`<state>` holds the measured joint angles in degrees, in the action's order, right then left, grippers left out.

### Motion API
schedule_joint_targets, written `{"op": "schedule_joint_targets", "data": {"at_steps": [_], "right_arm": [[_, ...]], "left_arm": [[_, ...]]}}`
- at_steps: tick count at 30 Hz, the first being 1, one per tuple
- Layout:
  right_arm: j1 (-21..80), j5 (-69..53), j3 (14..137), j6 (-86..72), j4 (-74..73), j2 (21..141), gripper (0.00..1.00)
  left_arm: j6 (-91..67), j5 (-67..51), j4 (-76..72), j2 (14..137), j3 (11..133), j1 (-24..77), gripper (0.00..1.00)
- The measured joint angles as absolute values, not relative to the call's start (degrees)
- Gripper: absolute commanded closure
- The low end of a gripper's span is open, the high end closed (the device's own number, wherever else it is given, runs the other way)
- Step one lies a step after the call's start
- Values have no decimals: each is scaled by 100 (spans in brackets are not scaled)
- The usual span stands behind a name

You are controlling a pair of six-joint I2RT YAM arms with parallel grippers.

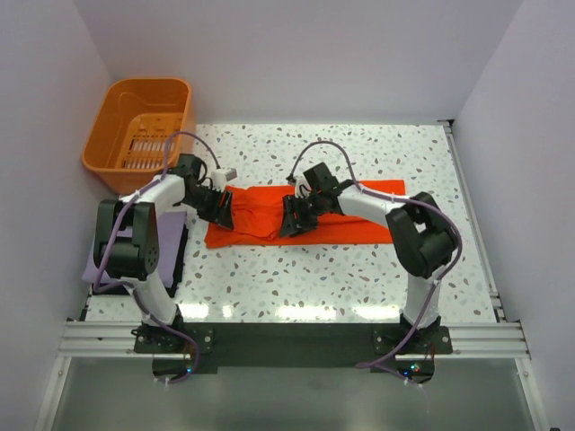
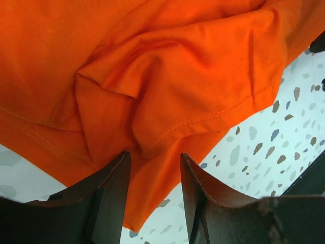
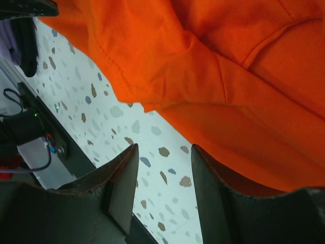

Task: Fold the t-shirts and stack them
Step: Fold the tshirt

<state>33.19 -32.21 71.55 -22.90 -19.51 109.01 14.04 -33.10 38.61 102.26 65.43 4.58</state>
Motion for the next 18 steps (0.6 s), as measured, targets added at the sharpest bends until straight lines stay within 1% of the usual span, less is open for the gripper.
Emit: {"op": "schedule_joint_targets", "data": {"at_steps": [5, 14, 16, 18], "right_arm": [[3470, -3212, 7373, -2775, -1796, 11325, 50], [3607, -3299, 7723, -3326, -1494, 11714, 51], [3614, -3334, 7778, -3413, -1452, 11813, 52], [3623, -3402, 7795, -3485, -1411, 11898, 56]], "left_arm": [[1317, -3186, 3771, 10261, 6543, 460, 51], [1251, -3142, 3691, 10333, 6536, 460, 51], [1251, -3142, 3691, 10339, 6536, 464, 52], [1249, -3144, 3693, 10350, 6536, 467, 54]]}}
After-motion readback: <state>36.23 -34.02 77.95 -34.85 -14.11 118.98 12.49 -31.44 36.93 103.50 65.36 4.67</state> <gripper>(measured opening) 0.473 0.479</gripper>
